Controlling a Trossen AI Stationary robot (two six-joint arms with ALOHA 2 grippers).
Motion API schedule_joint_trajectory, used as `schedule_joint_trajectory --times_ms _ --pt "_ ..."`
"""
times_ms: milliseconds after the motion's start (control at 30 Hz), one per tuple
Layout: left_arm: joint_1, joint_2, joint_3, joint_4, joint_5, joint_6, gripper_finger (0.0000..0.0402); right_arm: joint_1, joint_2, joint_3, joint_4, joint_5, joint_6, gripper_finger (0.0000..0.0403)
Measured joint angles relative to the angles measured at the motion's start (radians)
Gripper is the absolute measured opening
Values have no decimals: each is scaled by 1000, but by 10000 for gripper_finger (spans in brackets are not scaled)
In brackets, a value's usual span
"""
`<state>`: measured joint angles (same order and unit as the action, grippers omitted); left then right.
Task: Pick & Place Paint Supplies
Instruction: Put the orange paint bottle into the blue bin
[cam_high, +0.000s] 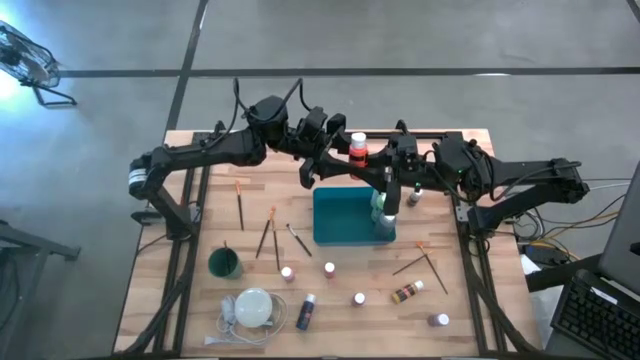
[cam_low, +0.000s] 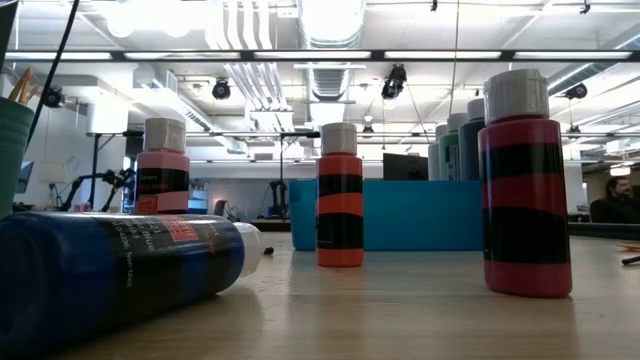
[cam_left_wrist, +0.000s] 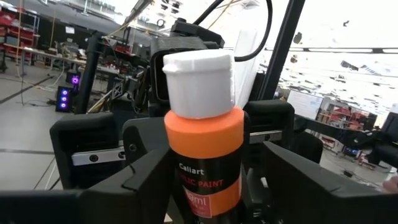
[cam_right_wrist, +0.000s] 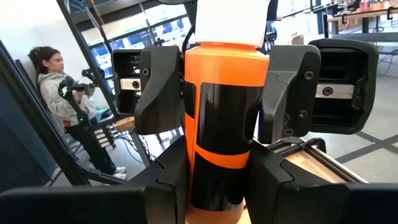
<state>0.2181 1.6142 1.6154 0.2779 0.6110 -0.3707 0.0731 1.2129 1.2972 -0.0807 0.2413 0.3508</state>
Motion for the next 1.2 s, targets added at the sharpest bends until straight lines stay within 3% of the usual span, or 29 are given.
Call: schedule_joint_trajectory --times_ms 200,533,633,800,967,1200 --pt "-2 0 0 2 -12 2 218 0 0 0 0 -4 4 101" --pt "-5 1 0 3 -26 5 125 1 0 2 -10 -11 9 100" --pt "-5 1 0 7 -26 5 124 1 0 2 -10 -11 10 107" --pt "-5 1 0 9 -23 9 121 2 -3 2 -9 -18 -1 153" --pt "4 -14 5 -46 45 8 119 4 -47 0 -29 -60 -8 194" --pt "9 -16 62 -337 138 75 119 0 -163 2 -124 -62 21 210"
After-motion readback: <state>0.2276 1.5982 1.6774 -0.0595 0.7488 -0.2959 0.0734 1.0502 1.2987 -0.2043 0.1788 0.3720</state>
